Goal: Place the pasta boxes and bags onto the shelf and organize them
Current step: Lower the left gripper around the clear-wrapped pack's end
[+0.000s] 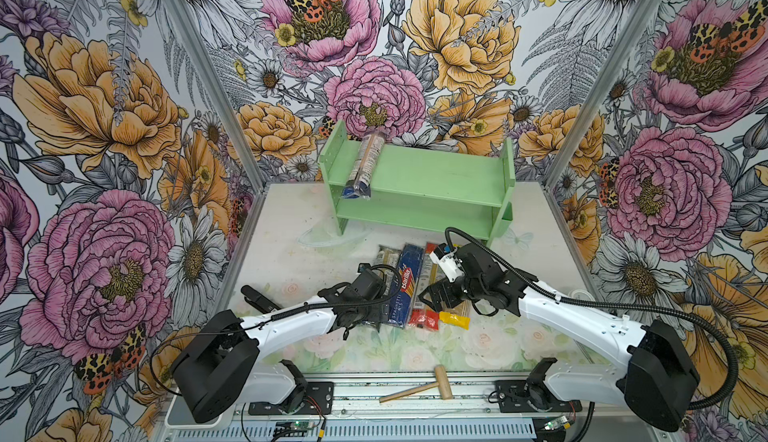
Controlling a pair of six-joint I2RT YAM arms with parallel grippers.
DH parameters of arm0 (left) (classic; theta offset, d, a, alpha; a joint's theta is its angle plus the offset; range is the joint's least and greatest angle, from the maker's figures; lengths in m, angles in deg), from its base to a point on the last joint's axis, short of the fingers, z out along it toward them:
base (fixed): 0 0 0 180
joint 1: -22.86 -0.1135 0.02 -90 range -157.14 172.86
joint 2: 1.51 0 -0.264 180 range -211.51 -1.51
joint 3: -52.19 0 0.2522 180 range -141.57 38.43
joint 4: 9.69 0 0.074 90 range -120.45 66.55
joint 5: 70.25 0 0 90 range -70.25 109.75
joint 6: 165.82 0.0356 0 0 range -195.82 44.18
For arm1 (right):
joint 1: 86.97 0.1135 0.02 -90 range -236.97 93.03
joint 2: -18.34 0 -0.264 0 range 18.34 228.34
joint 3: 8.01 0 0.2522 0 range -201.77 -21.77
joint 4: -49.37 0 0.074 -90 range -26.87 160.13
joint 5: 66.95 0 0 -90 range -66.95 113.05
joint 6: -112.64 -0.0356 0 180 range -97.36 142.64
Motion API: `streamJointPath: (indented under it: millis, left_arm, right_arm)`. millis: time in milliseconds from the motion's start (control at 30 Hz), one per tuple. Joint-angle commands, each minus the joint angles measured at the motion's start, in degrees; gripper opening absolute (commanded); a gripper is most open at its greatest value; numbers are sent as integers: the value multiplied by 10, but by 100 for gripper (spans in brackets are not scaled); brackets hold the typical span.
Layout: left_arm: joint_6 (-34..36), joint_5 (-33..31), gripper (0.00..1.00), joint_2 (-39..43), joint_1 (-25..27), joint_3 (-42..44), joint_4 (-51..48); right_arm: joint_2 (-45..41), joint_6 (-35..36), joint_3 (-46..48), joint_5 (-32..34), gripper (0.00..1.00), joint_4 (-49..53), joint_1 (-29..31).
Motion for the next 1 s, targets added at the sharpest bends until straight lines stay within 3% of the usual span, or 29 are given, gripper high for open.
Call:
streamJointPath:
  millis: [0, 467, 967]
  left_arm:
    - [-10, -10, 99, -8, 5, -7, 9]
    - [-6, -42, 99, -26, 3, -19, -17]
    - [0, -14, 99, 11, -12, -27, -34]
  right_arm:
    - [-21, 5, 8, -6, 100, -8, -6]
    - [-19, 9, 14, -6, 99, -8, -13]
    - [-4, 11, 2, -13, 100, -7, -16]
